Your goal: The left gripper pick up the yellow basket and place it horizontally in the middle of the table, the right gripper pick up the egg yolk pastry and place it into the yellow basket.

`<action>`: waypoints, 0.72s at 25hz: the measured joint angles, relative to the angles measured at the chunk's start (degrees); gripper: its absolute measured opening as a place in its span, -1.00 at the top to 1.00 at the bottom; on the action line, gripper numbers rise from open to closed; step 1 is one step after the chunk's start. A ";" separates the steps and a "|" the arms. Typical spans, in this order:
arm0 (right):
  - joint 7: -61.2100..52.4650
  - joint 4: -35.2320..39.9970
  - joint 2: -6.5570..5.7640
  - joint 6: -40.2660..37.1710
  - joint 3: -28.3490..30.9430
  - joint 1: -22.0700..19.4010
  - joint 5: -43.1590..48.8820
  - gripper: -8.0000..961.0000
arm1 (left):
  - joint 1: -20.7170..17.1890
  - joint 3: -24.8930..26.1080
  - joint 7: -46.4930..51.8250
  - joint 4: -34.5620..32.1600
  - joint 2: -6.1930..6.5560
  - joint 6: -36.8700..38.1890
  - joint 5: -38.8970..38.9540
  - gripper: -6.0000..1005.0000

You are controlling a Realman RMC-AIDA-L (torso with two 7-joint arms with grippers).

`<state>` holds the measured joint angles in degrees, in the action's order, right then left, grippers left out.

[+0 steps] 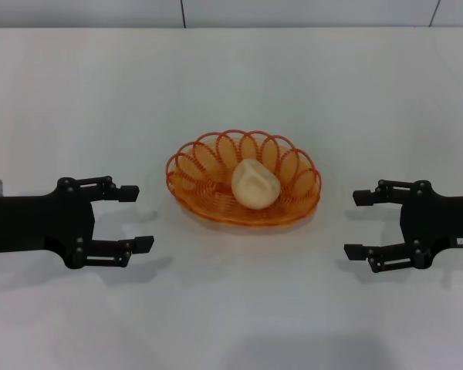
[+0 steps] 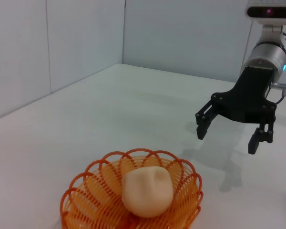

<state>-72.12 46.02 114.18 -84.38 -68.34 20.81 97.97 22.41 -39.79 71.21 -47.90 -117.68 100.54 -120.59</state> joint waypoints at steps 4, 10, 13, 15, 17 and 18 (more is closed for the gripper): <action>0.16 -0.02 0.06 -0.07 0.02 -0.14 -0.21 -0.79 | 0.06 -0.12 0.11 0.00 0.09 0.03 -0.06 -0.61; 0.20 -0.02 0.18 -0.19 0.38 -0.08 -0.31 -0.79 | 0.19 -0.21 0.15 0.00 0.08 0.46 -0.92 -0.61; 0.41 -0.03 0.35 -0.23 0.40 0.02 -0.33 -0.79 | 0.25 -0.21 0.16 0.00 0.08 0.54 -1.10 -0.61; 0.68 -0.05 0.51 -0.24 0.40 -0.03 -0.35 -0.79 | 0.26 -0.21 0.16 0.00 0.08 0.54 -1.12 -0.61; 0.86 -0.05 0.71 -0.25 0.40 -0.13 -0.38 -0.79 | 0.26 -0.21 0.16 0.00 0.08 0.54 -1.14 -0.61; 0.88 -0.06 0.77 -0.26 0.40 -0.16 -0.39 -0.79 | 0.26 -0.20 0.16 0.00 0.08 0.54 -1.14 -0.61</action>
<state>-71.23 45.96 114.95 -84.64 -67.94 20.65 97.58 22.68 -39.99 71.37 -47.90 -117.59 101.08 -121.73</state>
